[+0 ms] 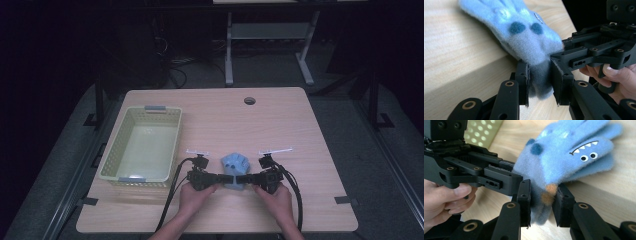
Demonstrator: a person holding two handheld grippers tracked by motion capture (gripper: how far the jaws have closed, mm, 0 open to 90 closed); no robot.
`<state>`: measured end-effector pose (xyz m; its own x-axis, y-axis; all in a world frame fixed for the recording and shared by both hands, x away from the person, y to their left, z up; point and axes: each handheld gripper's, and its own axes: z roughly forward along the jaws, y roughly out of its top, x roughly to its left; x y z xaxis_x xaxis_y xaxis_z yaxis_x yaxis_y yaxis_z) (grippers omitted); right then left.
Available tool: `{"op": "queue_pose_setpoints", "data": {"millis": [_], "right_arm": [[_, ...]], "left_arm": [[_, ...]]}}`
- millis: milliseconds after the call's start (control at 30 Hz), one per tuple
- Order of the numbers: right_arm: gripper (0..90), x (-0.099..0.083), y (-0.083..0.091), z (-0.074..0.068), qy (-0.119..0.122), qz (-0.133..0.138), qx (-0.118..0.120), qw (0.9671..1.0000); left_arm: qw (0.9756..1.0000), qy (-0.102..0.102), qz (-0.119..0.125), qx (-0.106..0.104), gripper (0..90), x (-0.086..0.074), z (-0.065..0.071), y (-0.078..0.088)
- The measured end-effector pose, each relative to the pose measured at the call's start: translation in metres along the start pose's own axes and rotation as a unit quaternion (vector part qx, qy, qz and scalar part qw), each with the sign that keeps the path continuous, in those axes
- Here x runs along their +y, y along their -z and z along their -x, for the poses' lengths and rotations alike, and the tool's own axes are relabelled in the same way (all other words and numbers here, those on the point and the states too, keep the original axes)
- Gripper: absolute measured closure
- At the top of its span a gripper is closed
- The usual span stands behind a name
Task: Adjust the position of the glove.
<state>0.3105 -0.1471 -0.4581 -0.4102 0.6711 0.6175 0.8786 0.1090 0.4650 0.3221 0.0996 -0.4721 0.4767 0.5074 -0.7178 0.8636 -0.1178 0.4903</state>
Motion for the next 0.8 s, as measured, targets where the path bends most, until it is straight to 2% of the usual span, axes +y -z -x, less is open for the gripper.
{"op": "queue_pose_setpoints", "data": {"millis": [100,267,367,467,767,800], "right_arm": [[70.3,0.003,0.002,-0.004,0.008,0.003,-0.001,1.0000],[70.3,0.016,0.013,-0.022,0.028,0.013,0.005,0.9995],[70.3,0.020,0.016,-0.027,0.036,0.021,0.008,0.9991],[70.3,0.028,0.021,-0.040,0.048,0.026,0.012,0.9984],[70.3,0.042,0.020,-0.056,0.062,0.026,0.015,0.9976],[70.3,0.045,0.020,-0.059,0.070,0.024,0.016,0.9971]], "left_arm": [[1.0000,-0.005,0.004,-0.003,69.0,0.003,0.003,0.005],[0.9994,-0.022,0.025,-0.006,68.6,0.011,0.015,0.023],[0.9990,-0.027,0.034,-0.010,68.4,0.013,0.019,0.030],[0.9981,-0.045,0.042,-0.004,68.5,0.019,0.026,0.043],[0.9976,-0.046,0.052,-0.002,68.5,0.025,0.028,0.059],[0.9974,-0.048,0.054,-0.002,68.5,0.027,0.028,0.063]]}}
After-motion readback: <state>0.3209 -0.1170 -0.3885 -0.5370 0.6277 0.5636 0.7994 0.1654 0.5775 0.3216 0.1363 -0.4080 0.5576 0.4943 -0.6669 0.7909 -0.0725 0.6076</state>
